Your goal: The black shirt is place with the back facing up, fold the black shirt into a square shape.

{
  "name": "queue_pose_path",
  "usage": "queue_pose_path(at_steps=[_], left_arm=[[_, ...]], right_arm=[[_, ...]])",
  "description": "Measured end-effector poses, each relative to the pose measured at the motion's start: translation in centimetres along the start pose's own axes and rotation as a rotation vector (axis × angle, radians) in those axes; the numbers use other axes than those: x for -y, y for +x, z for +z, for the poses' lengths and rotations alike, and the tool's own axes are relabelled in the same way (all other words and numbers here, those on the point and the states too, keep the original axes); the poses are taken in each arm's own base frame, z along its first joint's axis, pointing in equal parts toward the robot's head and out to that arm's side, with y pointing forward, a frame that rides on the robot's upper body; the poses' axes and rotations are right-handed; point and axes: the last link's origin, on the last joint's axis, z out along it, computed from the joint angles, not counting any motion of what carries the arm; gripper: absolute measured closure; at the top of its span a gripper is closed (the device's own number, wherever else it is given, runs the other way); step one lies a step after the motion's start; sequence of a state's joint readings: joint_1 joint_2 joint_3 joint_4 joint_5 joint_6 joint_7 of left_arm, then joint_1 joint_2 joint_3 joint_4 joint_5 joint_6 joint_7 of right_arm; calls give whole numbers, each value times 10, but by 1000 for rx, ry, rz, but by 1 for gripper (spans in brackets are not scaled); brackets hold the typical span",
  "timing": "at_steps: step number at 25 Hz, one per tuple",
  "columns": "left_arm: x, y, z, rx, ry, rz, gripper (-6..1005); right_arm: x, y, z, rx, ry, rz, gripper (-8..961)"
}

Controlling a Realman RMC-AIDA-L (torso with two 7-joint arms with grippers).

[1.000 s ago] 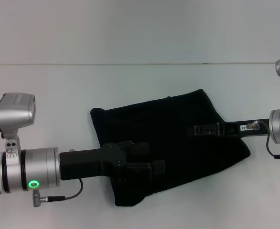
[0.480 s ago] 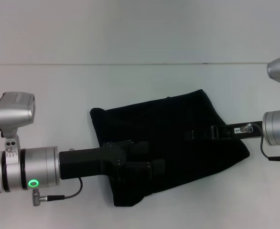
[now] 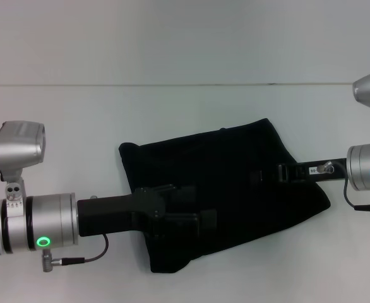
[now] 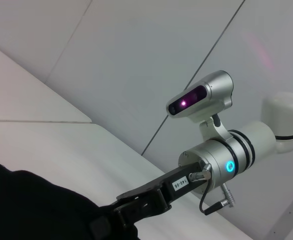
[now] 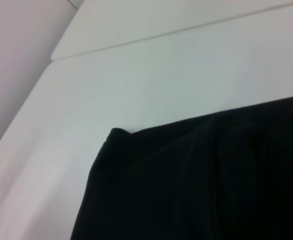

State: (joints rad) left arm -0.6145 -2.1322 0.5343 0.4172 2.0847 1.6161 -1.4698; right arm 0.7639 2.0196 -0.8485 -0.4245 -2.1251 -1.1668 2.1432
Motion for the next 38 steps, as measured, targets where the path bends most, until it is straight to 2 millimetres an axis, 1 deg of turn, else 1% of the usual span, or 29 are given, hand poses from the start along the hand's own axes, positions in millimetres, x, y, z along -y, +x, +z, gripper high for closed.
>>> queue_pose_path(at_steps=[2,9,13,22,26,30,38], left_arm=[[0,0,0,0,0,0,49],[0,0,0,-3,3,-2,49],[0,0,-1,-10,4,-4,49],[0,1,-2,-12,3,-3,49],[0,2,-2,-11,2,-2,49],[1,2,-2,-10,4,-13,50],[1,1,-3,-18,9,-19,50]], right_arm=[[0,-1,-1,6,-1,-3,780],[-6,-6,-6,42,-48,-42,794],[-11,-13,-14,86,-95,-71,802],[-21,-33,-30,138,-128,-126,803],[-22,-39,-43,162,-147,-138,806],[-20,-38,-56,171,-161,-145,805],[-18,-27,-78,183,-200,-156,804]])
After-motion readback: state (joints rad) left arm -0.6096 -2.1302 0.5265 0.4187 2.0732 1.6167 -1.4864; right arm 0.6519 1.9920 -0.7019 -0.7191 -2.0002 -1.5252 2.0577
